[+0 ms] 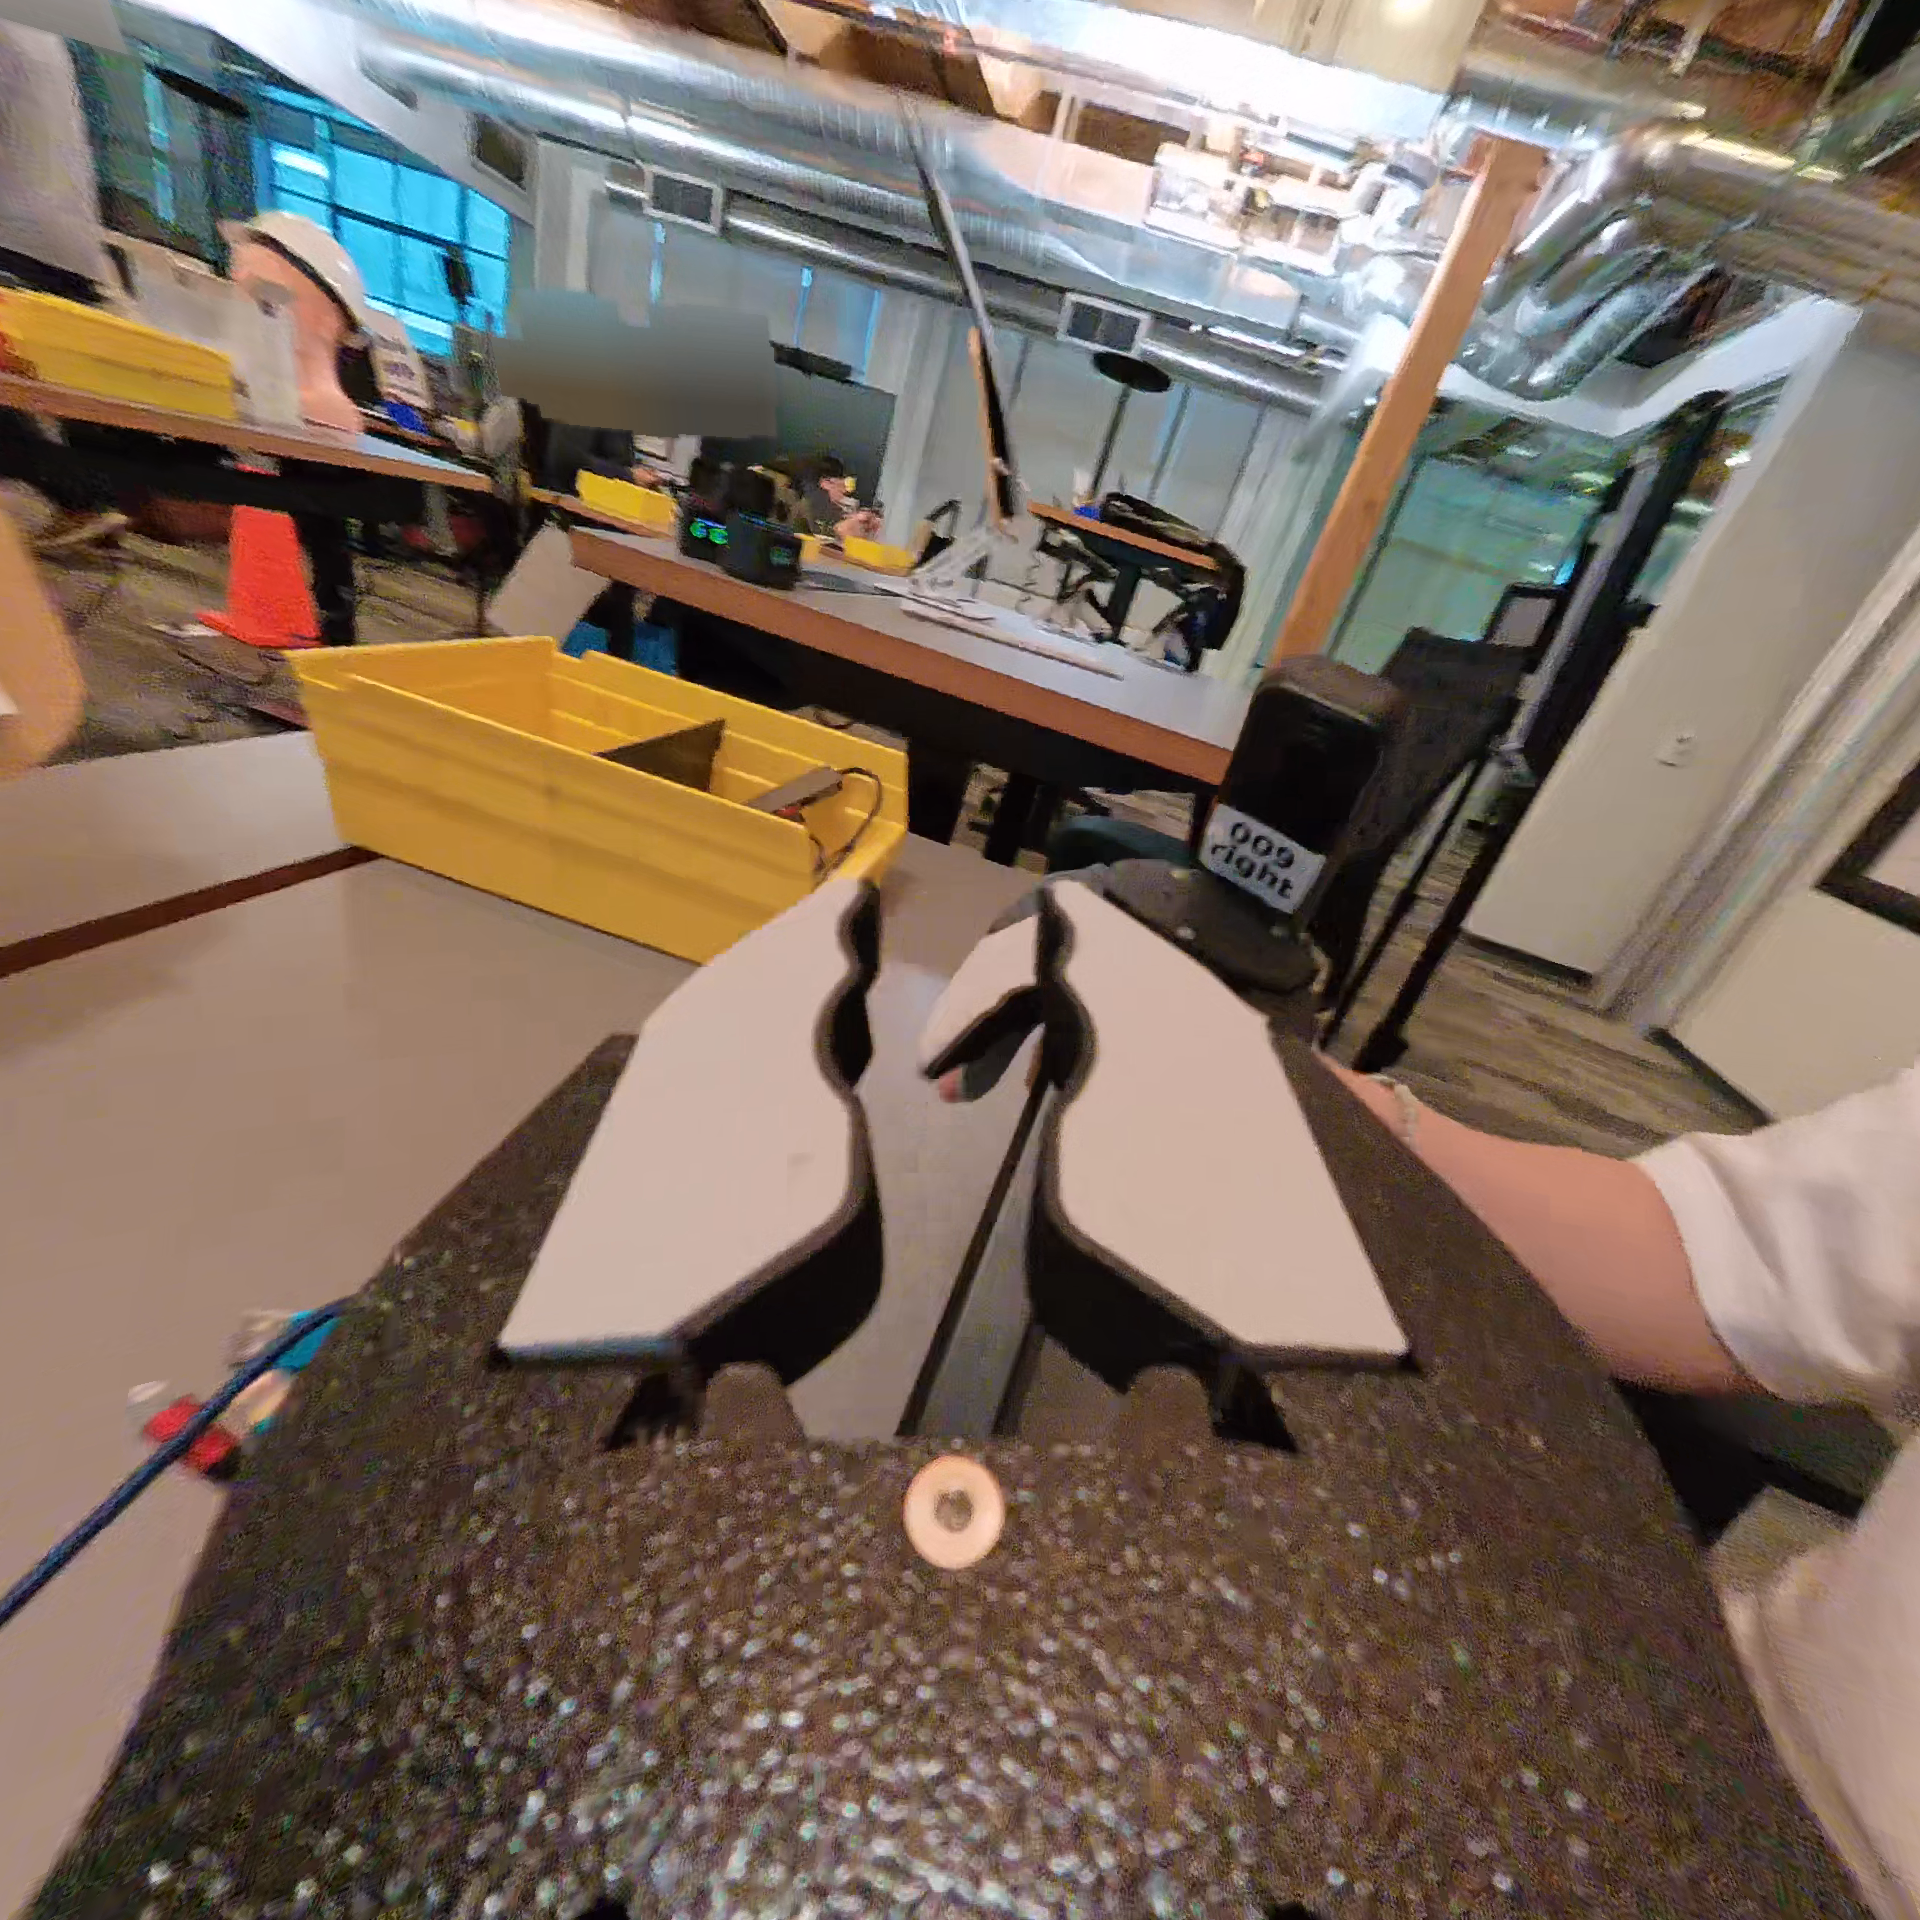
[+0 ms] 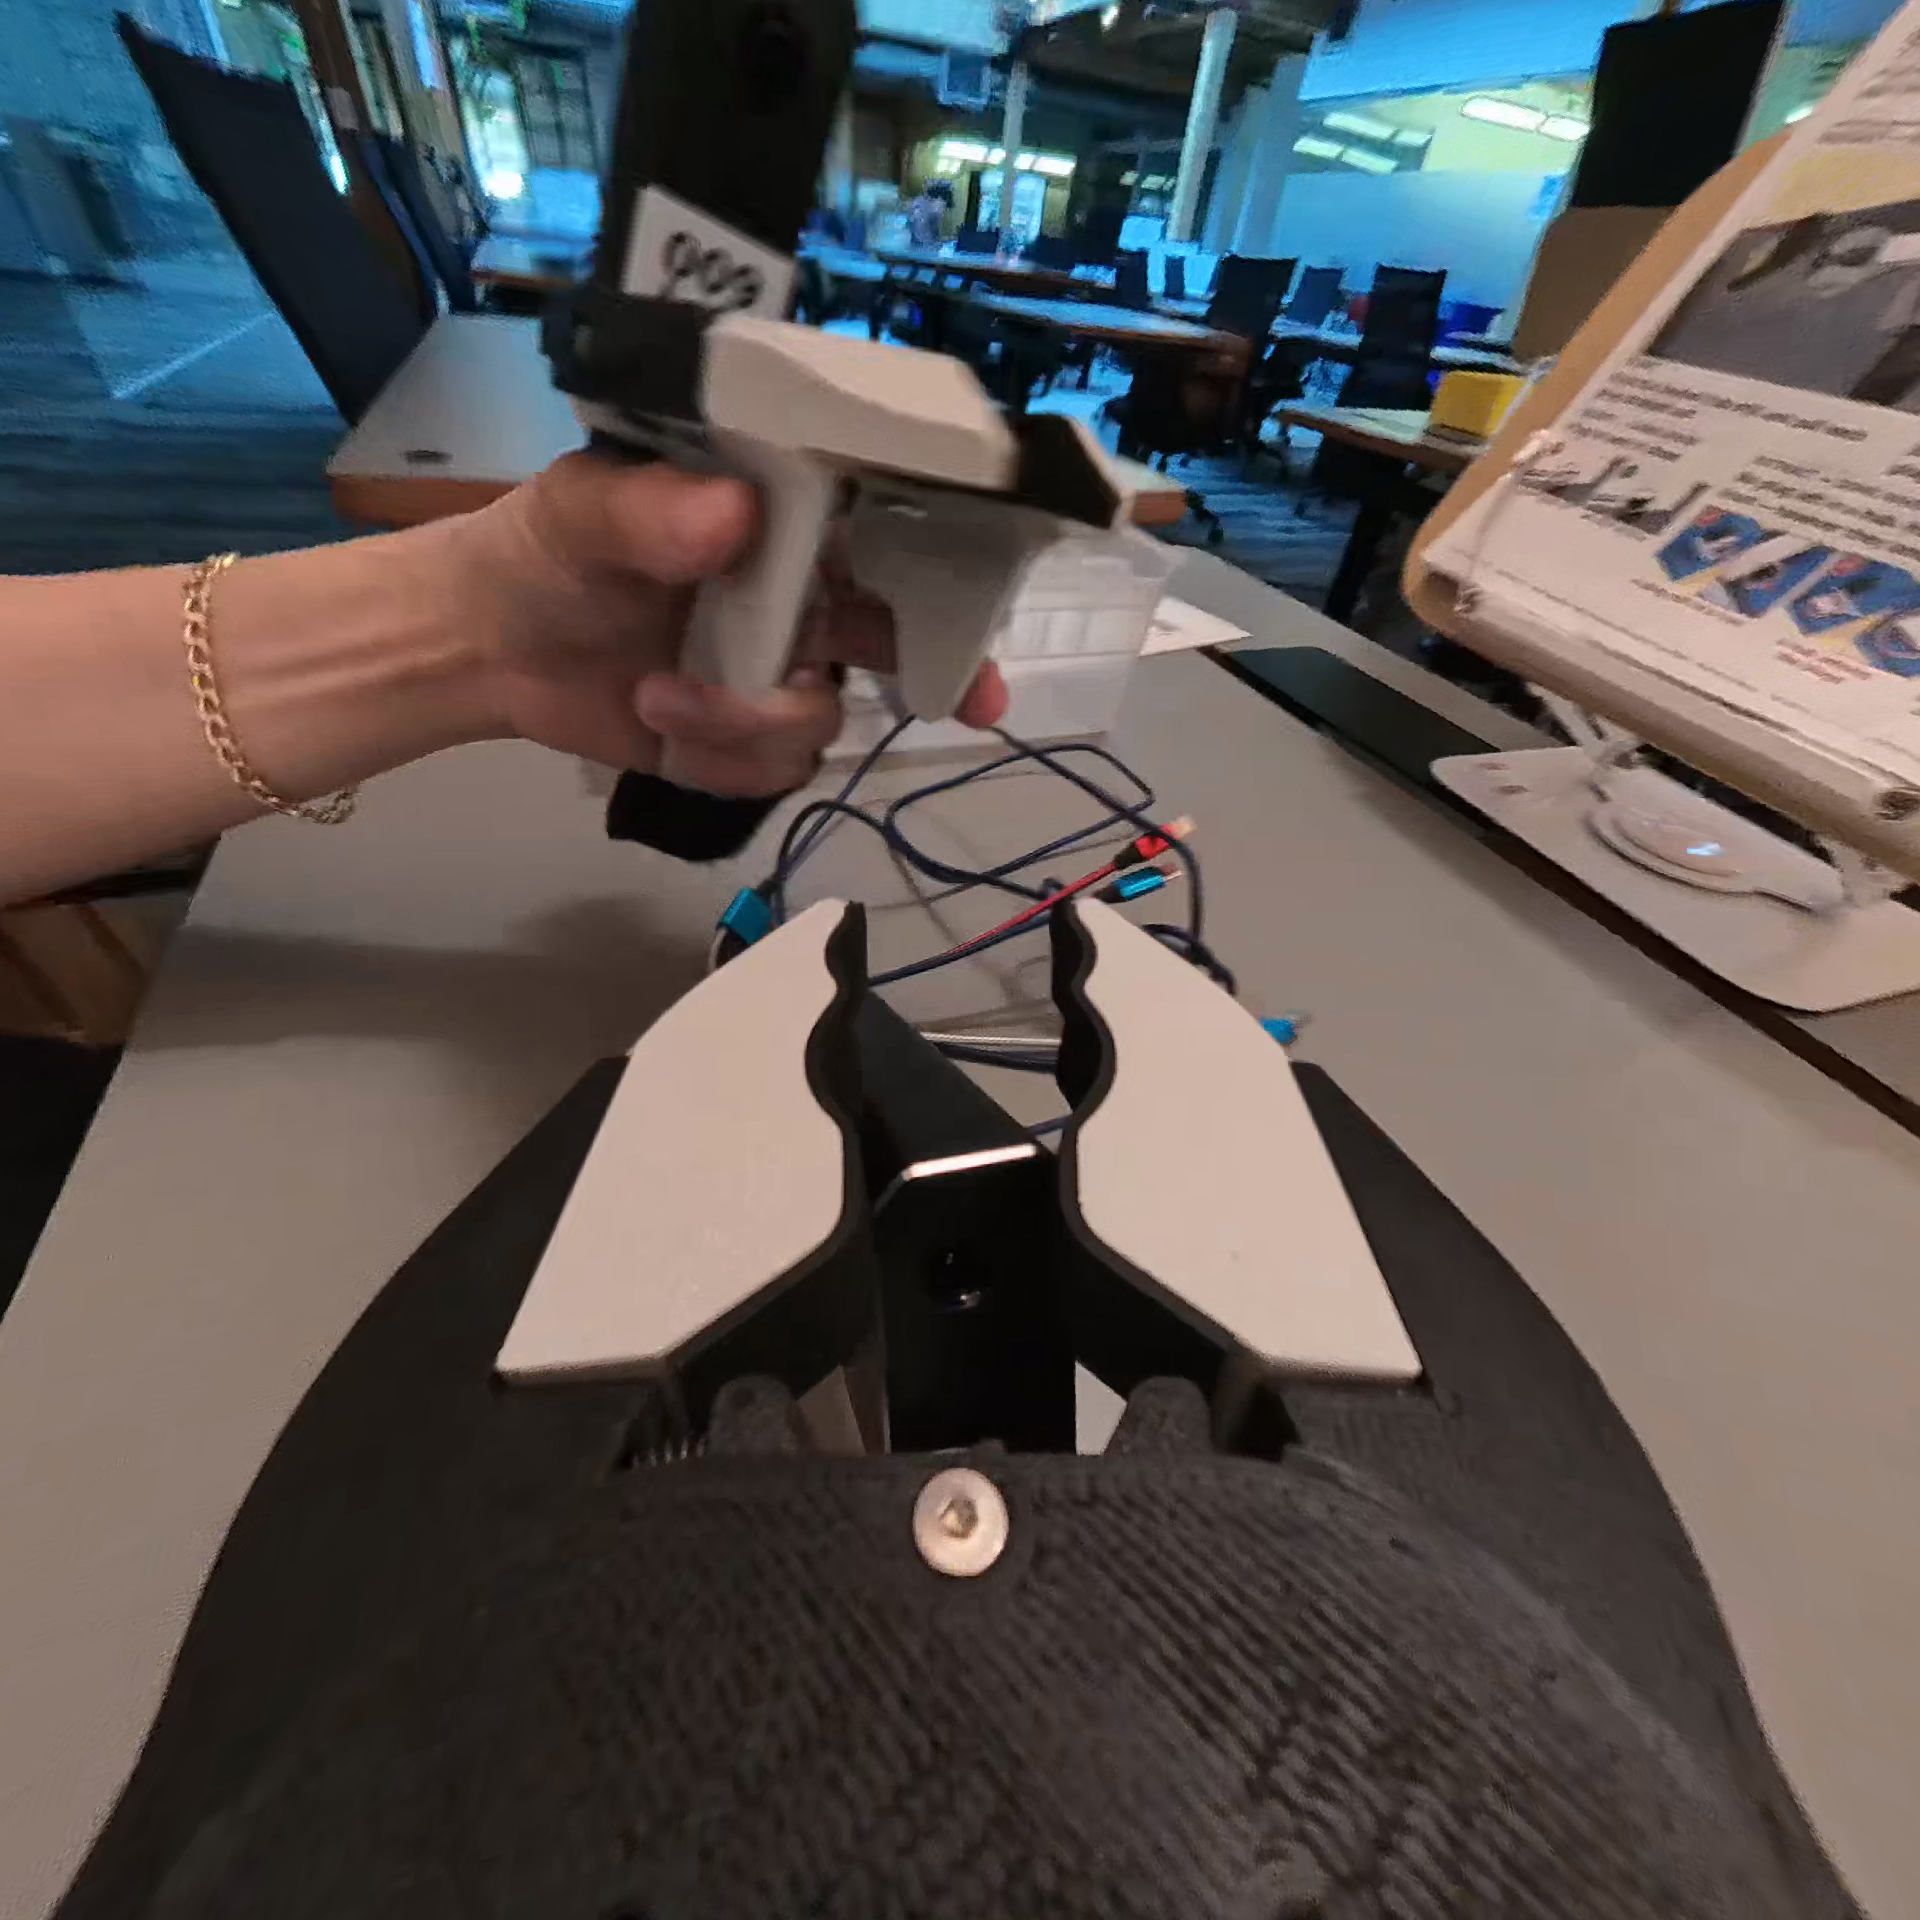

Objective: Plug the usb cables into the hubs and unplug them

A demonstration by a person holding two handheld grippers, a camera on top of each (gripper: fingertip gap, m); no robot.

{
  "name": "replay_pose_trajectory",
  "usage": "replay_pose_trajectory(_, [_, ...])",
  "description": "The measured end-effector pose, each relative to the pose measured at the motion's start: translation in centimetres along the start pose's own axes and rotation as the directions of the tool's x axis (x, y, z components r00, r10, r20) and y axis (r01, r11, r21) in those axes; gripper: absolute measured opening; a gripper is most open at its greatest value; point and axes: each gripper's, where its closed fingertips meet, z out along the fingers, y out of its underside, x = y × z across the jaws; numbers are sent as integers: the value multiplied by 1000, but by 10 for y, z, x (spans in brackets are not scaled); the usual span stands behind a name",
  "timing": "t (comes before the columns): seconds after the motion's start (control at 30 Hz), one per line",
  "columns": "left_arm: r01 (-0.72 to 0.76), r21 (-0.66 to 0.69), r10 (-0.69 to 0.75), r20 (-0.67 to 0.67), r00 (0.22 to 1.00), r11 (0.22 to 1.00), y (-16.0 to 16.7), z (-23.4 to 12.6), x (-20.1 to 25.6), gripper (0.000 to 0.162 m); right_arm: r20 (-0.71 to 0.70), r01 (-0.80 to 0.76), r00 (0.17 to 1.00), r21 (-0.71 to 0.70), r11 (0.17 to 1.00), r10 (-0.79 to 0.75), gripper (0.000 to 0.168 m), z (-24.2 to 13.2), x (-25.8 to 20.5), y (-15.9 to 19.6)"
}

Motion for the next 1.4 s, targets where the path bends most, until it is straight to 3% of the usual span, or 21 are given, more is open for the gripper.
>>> replay_pose_trajectory(0.1, [-93, -83, 106, 176, 979, 992, 3, -26, -19, 61, -24, -106, 994, 150, 983, 111, 34, -27, 21, -23])
replay_pose_trajectory(0.2, [-52, -229, 102, 212, 972, 972, 43, -44, -29, 71, 11, -220, 974, 297, 929, 227, 34, -50, 36, -38])
replay_pose_trajectory(0.23, [2, -205, 39, 196, 980, 979, 50, -45, -27, 73, 18, -227, 972, 294, 928, 232, 33, -51, 37, -37])
replay_pose_trajectory(0.33, [98, -153, -94, 34, 995, 983, 63, -40, -2, 70, 36, -271, 961, 318, 908, 274, 33, -47, 36, -41])
replay_pose_trajectory(0.47, [47, -212, -50, -12, 999, 976, 76, -23, 11, 70, 113, -323, 946, 326, 888, 303, 33, -38, 24, -47])
replay_pose_trajectory(0.5, [19, -219, -28, -37, 999, 976, 77, -17, 15, 59, 136, -324, 946, 317, 891, 296, 33, -34, 18, -48])
replay_pose_trajectory(0.53, [-17, -203, -2, -93, 996, 979, 75, -13, 23, 31, 123, -319, 948, 318, 893, 295, 33, -32, 17, -48])
replay_pose_trajectory(0.67, [101, -130, -121, -161, 979, 986, 60, -10, 30, 31, 250, -331, 935, 371, 867, 250, 32, -43, 5, -58])
replay_pose_trajectory(0.77, [341, -54, -345, -197, 918, 939, 42, -19, 23, 31, 223, -216, 967, 456, 863, 124, 42, -60, 3, -66])
replay_pose_trajectory(0.83, [484, -24, -480, -181, 859, 875, 35, -23, 14, 30, 218, -162, 973, 399, 902, 78, 50, -59, -2, -58])
replay_pose_trajectory(0.9, [585, -39, -584, -139, 799, 810, 36, -24, 7, 30, 192, -102, 981, 338, 936, 38, 73, -51, -5, -49])
replay_pose_trajectory(0.93, [621, -59, -623, -122, 773, 782, 38, -23, 6, 30, 175, -63, 985, 321, 945, 7, 73, -48, -7, -45])
replay_pose_trajectory(1.17, [766, -140, -778, -164, 606, 627, 42, -22, 8, 30, 68, 167, 980, 244, 955, -189, 79, -39, -9, -28])
replay_pose_trajectory(1.27, [766, -178, -787, -131, 603, 617, 48, -19, 10, 30, 18, 240, 968, 215, 947, -249, 74, -38, -5, -25])
replay_pose_trajectory(1.4, [767, -205, -793, -94, 602, 608, 55, -16, 10, 31, 77, 214, 969, 210, 954, -235, 68, -36, -11, -23])
